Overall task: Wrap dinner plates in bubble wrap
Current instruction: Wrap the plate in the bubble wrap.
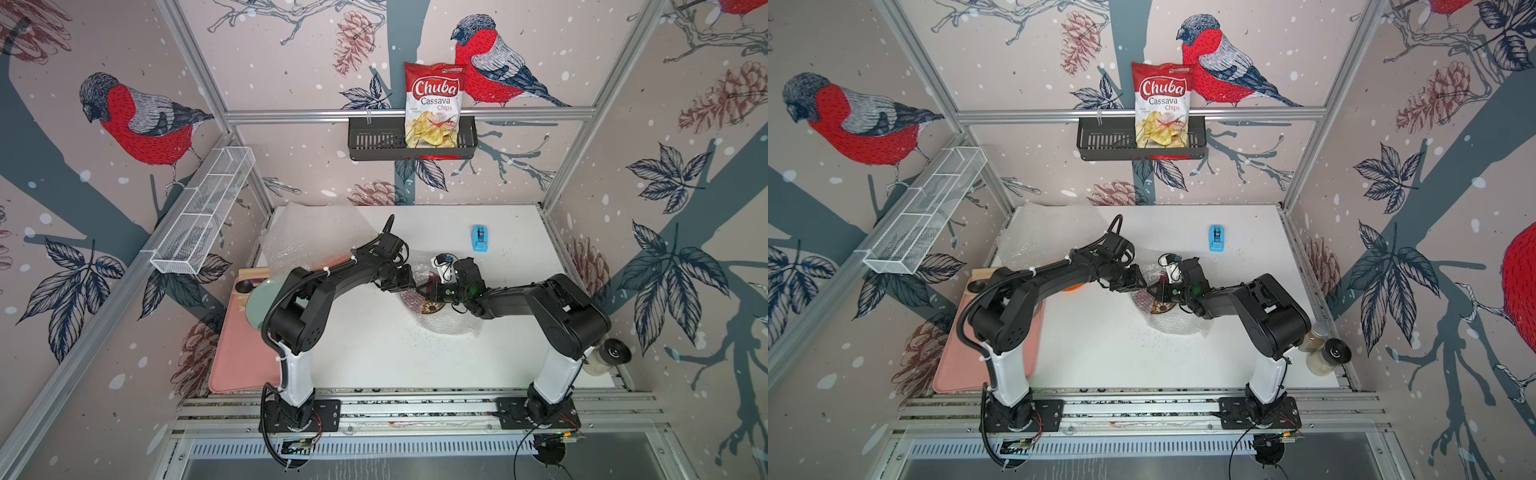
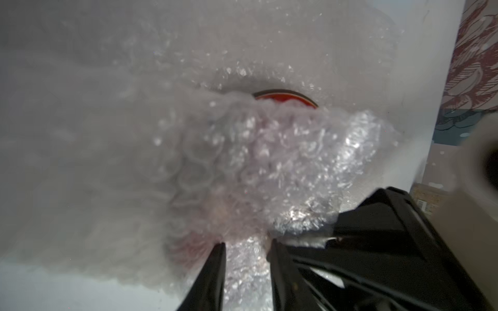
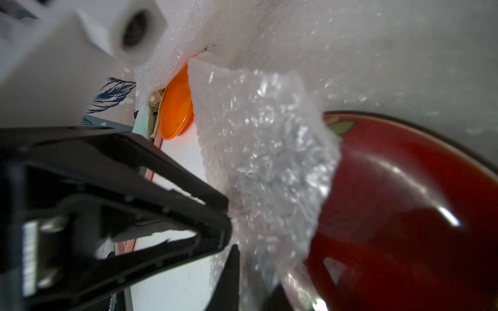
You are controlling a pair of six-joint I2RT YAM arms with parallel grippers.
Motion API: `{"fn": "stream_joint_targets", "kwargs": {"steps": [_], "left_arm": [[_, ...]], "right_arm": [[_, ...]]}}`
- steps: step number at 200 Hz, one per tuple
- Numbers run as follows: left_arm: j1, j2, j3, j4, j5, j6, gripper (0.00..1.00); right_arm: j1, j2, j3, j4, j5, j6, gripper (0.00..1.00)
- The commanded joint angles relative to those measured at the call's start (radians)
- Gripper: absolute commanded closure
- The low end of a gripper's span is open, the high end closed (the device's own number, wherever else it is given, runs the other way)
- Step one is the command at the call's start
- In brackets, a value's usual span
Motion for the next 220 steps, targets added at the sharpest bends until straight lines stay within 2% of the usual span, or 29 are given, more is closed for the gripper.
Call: {"fn": "stream_joint_targets", "kwargs": {"steps": [1,22,48,59,76,85,103,146,154,168,175,182,204,220], "left_arm": [[-0.014,0.053,0.048,-0.005,0.019,0.016,0.68],[-0.020,0.079,0.068,-0.005,0.027,0.010,0.68],[-0.022,0.090,0.065,-0.008,0.028,0.005,0.68],[-0.024,0.091,0.061,-0.006,0.031,0.003,0.68],[-0.024,0.093,0.047,-0.003,0.032,-0.003,0.68],[-0.024,0.093,0.039,-0.006,0.026,-0.007,0.68],[-0.024,0.083,0.019,-0.009,0.012,-0.018,0.69],[-0.024,0.026,-0.056,0.026,-0.009,-0.058,0.69],[-0.024,0.029,-0.057,0.024,-0.018,-0.057,0.69],[-0.022,0.050,-0.052,0.015,-0.041,-0.056,0.69],[-0.022,0.063,-0.050,0.015,-0.050,-0.057,0.69],[-0.019,0.077,-0.048,0.013,-0.059,-0.060,0.69],[-0.014,0.101,-0.040,0.011,-0.063,-0.072,0.71],[-0.005,0.099,-0.051,0.025,-0.069,-0.091,0.71]], "right_arm": [[-0.027,-0.061,0.007,-0.070,0.037,-0.047,0.55],[-0.078,-0.139,0.015,-0.178,0.126,-0.069,0.40],[-0.131,-0.106,0.093,-0.375,0.279,-0.087,0.38],[-0.138,-0.067,0.126,-0.423,0.308,-0.095,0.44],[-0.140,0.000,0.193,-0.490,0.272,-0.115,0.67],[-0.135,0.031,0.213,-0.505,0.243,-0.124,0.74],[-0.109,0.068,0.231,-0.504,0.186,-0.148,0.79],[-0.045,0.106,0.280,-0.502,0.110,-0.207,0.83],[-0.051,0.089,0.280,-0.494,0.126,-0.209,0.79],[-0.060,0.045,0.280,-0.507,0.185,-0.249,0.62],[-0.058,0.010,0.272,-0.527,0.222,-0.307,0.47],[-0.051,-0.031,0.254,-0.541,0.251,-0.365,0.39],[0.028,-0.196,0.146,-0.554,0.394,-0.557,0.23],[0.100,-0.289,0.075,-0.579,0.461,-0.674,0.22]]}}
